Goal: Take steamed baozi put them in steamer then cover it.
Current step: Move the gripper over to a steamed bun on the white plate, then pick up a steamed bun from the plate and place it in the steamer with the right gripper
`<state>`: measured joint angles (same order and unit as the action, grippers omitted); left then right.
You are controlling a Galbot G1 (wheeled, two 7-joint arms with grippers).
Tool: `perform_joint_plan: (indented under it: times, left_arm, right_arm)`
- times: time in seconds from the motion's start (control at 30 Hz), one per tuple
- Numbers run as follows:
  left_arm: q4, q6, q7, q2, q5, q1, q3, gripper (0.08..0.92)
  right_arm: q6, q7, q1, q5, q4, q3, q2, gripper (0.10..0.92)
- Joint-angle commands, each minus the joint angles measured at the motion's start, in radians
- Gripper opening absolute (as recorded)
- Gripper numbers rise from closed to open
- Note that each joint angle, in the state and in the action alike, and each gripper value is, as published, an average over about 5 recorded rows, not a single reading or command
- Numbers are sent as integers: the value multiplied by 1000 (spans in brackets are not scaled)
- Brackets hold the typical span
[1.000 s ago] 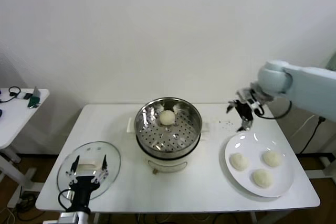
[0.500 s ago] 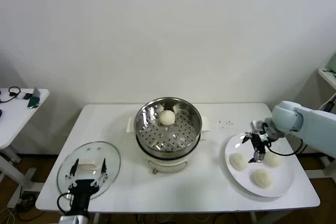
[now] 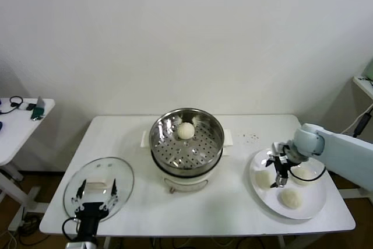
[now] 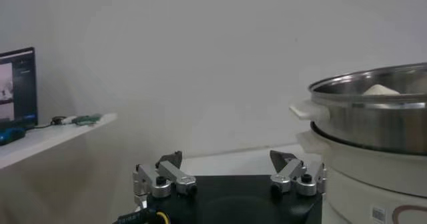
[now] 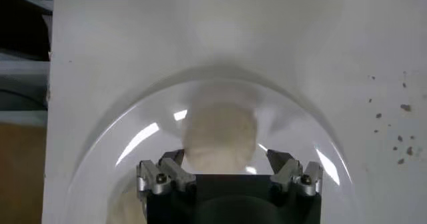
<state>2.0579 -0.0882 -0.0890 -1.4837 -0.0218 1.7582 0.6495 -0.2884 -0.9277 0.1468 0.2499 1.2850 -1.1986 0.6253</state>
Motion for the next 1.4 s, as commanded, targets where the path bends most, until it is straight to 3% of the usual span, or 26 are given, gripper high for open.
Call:
perform_joint_plan:
  times: [0.03,0.73,1.03,1.4]
  left_arm:
    - [-3,2,0,1,1,-1,0,823]
    - [-2,4,-1,1,0,-11,-1,823]
    - [1,1,-1,2,3,-7,-9,823]
    - [27,-4,11,21,-2,36,-37,823]
  right_arm:
    - [-5,1,-42,3,-34,19,29,823]
    - [-2,-18,62,87,-26,-35,3,696]
    - [0,-31,528,351,-24,-334,19,696]
    - [13,-47,941,683,-30,-635,275,696]
